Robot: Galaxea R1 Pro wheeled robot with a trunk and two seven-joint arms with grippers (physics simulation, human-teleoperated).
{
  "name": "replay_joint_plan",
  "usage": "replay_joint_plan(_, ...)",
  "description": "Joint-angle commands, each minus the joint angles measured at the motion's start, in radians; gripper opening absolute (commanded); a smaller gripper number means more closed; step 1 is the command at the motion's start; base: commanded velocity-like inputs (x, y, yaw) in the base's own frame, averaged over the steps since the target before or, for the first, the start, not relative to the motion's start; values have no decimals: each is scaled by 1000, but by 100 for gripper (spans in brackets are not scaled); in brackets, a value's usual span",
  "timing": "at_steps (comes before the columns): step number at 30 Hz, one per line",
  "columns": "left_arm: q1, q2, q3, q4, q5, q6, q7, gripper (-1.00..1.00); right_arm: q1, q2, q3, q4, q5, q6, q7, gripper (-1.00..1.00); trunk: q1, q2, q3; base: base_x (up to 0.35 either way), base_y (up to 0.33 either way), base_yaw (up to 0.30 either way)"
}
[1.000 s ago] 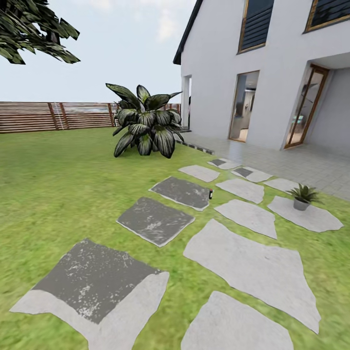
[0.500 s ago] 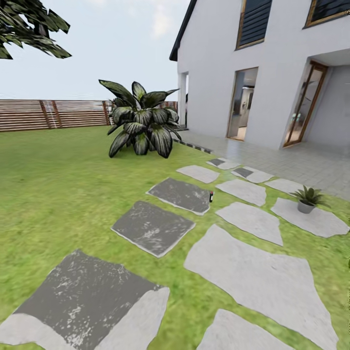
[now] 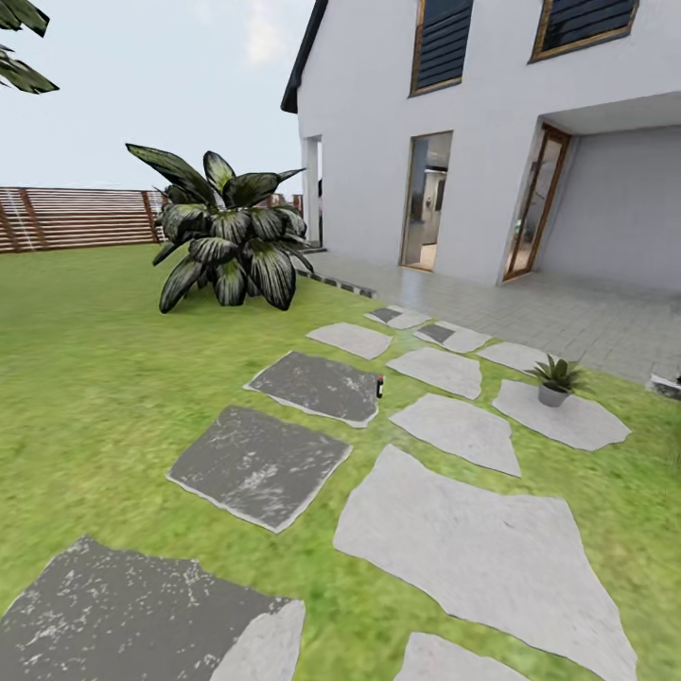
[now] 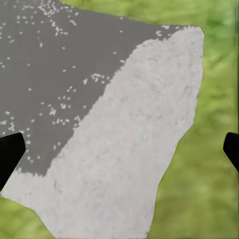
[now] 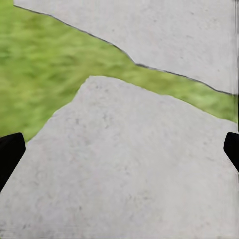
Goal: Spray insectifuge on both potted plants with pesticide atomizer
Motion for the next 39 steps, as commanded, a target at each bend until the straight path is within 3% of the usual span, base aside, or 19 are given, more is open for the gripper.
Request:
replay_joint_plan(1,0,0,1,0,1,-3,0,100,-1,0,-1,1,1,-3,0,100,0,0,-1,335,76,-280)
replay_joint_plan(19,0,0,0,0,1,-3,0,100,-1,0,-1,1,-1,-3,0,100,0,0,-1,335,77,-78)
replay_joint_plan(39,0,0,0,0,1,-3,0,100,-1,0,0,1,-1,-3,0,100,0,0,-1,335,77,-249)
